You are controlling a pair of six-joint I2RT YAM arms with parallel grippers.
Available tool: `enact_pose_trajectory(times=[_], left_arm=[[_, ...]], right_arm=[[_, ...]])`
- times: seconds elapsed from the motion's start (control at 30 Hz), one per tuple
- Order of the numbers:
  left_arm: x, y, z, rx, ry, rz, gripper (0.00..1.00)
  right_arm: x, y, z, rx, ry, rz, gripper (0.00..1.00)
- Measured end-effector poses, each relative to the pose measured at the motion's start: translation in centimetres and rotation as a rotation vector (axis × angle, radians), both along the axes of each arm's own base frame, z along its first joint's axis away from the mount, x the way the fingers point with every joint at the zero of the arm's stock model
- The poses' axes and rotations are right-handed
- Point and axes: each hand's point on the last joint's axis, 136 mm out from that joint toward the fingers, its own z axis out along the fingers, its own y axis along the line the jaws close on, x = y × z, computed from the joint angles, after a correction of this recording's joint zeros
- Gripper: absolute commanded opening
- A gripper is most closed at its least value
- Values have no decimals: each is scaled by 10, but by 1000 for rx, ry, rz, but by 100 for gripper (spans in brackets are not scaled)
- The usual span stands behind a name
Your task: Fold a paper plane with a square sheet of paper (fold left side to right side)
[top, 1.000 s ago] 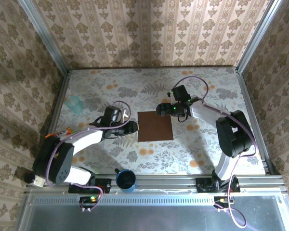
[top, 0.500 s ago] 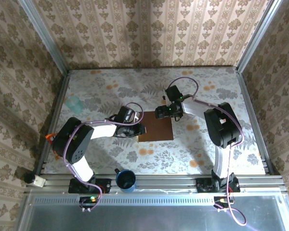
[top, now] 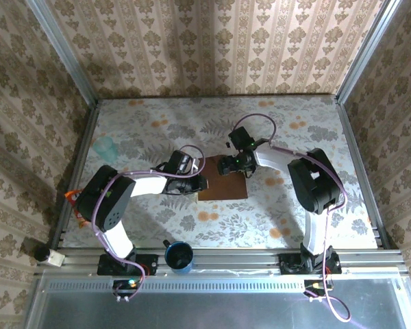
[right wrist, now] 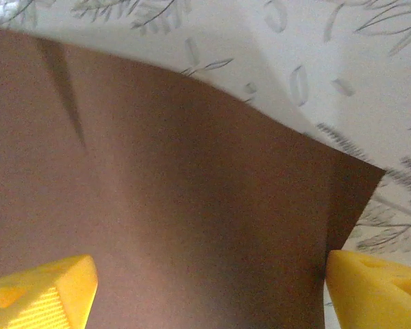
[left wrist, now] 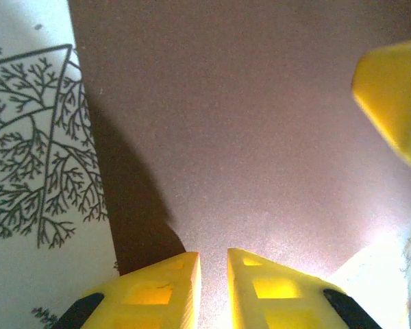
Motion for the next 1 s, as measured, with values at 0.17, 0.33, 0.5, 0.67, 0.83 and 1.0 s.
enact_pose_trajectory(times=[0.17, 0.33, 0.5, 0.67, 0.83, 1.0], left_arm=[[3, -3, 0, -15, -6, 6, 19], [3, -4, 2, -26, -10, 8, 25], [-2, 3, 12, -25, -37, 9, 40], [3, 22, 58, -60, -162, 35, 59], [13, 58, 120, -130, -369, 96, 80], [5, 90, 161, -213, -550, 133, 100]], right_arm=[[-11, 6, -1, -5, 25, 24, 72], [-24, 4, -3, -4, 62, 34, 47], [-40, 3, 2, 45, 98, 43, 36], [-52, -4, 33, 159, 63, 45, 32], [-61, -11, 82, 311, -44, 71, 30], [-82, -8, 136, 442, -160, 164, 30]])
